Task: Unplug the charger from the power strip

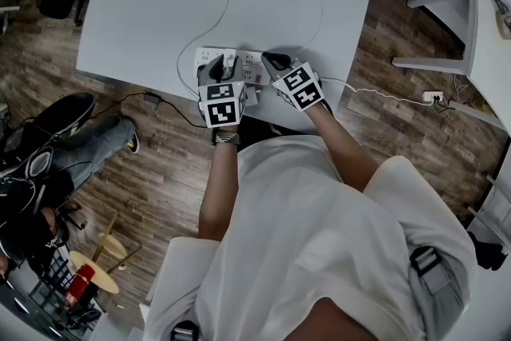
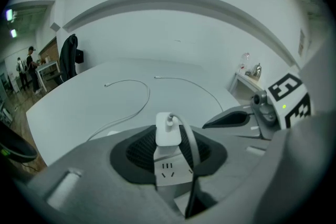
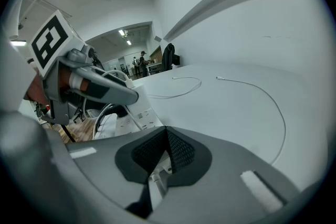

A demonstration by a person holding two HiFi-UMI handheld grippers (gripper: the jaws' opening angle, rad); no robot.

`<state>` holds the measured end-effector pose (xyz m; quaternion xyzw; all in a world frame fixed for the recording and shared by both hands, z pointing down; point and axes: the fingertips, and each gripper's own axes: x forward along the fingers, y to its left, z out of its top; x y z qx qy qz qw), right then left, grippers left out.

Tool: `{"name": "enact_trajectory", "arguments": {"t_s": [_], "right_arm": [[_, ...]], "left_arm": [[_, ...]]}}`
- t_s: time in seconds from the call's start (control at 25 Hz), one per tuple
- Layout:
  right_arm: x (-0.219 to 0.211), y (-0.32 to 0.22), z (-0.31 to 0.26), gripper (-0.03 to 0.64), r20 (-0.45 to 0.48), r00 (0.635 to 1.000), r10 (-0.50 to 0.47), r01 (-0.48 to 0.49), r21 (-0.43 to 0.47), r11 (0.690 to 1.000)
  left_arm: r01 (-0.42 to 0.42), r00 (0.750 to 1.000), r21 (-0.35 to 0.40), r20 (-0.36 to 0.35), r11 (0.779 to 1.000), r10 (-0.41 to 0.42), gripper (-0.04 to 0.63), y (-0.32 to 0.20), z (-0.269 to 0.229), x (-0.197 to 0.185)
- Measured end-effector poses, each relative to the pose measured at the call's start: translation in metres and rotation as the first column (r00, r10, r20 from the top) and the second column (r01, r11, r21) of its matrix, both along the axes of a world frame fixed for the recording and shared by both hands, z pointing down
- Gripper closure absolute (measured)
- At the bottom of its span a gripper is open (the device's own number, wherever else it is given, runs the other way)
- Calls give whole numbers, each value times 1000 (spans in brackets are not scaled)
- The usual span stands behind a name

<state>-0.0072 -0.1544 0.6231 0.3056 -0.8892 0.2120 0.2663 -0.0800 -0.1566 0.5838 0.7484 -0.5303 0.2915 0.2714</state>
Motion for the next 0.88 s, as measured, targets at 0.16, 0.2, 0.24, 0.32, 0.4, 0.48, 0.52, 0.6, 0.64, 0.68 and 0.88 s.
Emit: {"name": "enact_trajectory", "arguments": {"t_s": [0.16,0.2,0.24,0.32,0.4,0.48,0.52,0.6,0.64,0.68,0.88], "right_arm": [[1,-2,1,614,-1,1000,2,-2,5,1000],[0,-1,1,614,-2,1000,3,-3,4,1000],[-1,-1,1,614,-2,1000,3,-3,2,1000],[-1,-1,2,614,-2,1000,2,-2,1,1000],[0,-1,2,614,-3,1000,3,-3,3,1000],[0,-1,0,614,-2,1000,3,-3,6,1000],[-1,-1,0,614,-2,1000,4,-4,7,1000],[-2,-2,0,614,-2,1000,4,-4,6,1000],[-3,-2,1,614,-3,1000,4,-4,5,1000],[-3,-2,1,614,-4,1000,4,-4,5,1000],[-3,-3,1,614,-5,1000,5,-5,5,1000]], "left_arm": [[27,999,38,-33,999,-25,454,-14,-19,-13],[36,998,40,-54,999,-34,454,-17,-22,-16],[48,996,38,-80,998,-45,454,-19,-24,-20],[68,989,25,-136,997,-64,454,-19,-25,-21],[76,978,0,-194,997,-74,454,-16,-23,-17],[76,966,-29,-247,997,-81,454,-11,-19,-13],[73,959,-43,-273,996,-82,454,-8,-17,-11],[63,942,-70,-325,996,-82,454,-5,-12,-7],[58,933,-82,-351,995,-83,454,-5,-10,-5],[55,924,-92,-373,994,-86,454,-4,-8,-3],[42,898,-131,-430,990,-95,454,-4,1,0]]}}
